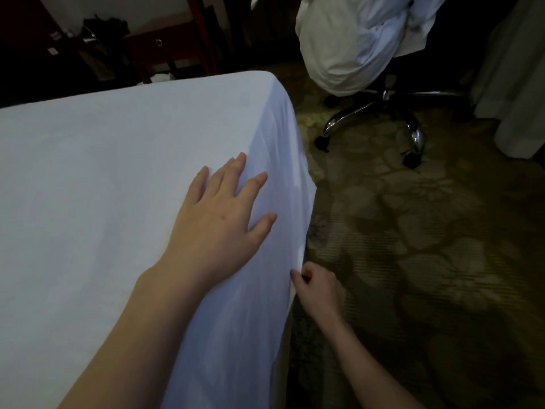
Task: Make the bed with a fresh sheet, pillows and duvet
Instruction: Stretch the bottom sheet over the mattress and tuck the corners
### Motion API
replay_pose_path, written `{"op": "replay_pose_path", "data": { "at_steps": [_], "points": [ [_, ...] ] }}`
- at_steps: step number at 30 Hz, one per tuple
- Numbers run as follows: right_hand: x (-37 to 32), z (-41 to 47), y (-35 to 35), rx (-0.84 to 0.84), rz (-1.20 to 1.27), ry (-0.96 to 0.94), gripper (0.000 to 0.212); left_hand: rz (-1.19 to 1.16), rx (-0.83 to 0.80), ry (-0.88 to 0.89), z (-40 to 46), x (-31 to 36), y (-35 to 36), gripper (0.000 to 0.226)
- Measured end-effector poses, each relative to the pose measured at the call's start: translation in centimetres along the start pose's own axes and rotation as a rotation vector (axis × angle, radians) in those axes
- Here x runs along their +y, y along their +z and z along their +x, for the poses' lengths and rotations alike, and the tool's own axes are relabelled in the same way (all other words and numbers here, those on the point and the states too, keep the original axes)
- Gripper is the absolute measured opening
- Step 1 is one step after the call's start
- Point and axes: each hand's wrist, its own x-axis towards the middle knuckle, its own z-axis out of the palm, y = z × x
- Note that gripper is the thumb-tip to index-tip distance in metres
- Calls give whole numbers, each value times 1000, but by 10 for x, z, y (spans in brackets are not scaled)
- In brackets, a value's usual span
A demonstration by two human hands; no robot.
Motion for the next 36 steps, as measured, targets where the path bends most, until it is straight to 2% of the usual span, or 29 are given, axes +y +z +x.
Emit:
{"op": "replay_pose_path", "data": {
  "at_steps": [3,7,10,14,21,26,30,33,36],
  "points": [
    [-10,1,14,-17,40,4,29,7,-11,-1,-1,4,-1,75],
    [-17,9,18,-54,143,-11,32,20,20,8,-1,4,2,80],
    [-21,14,20,-89,197,-1,28,11,60,30,-1,-1,6,72],
    [-26,28,20,-93,396,89,38,20,79,40,1,-3,11,71],
    [-28,36,12,-89,271,212,38,41,72,42,0,0,10,73],
    [-33,44,-1,-131,149,137,30,42,69,38,-1,0,9,79],
    [-38,48,1,-203,209,108,46,20,79,35,-2,0,9,75],
    [-42,56,-5,-182,263,100,54,35,73,37,1,0,7,75],
    [-42,60,-13,-180,165,96,53,19,15,11,12,-2,2,69]
  ]
}}
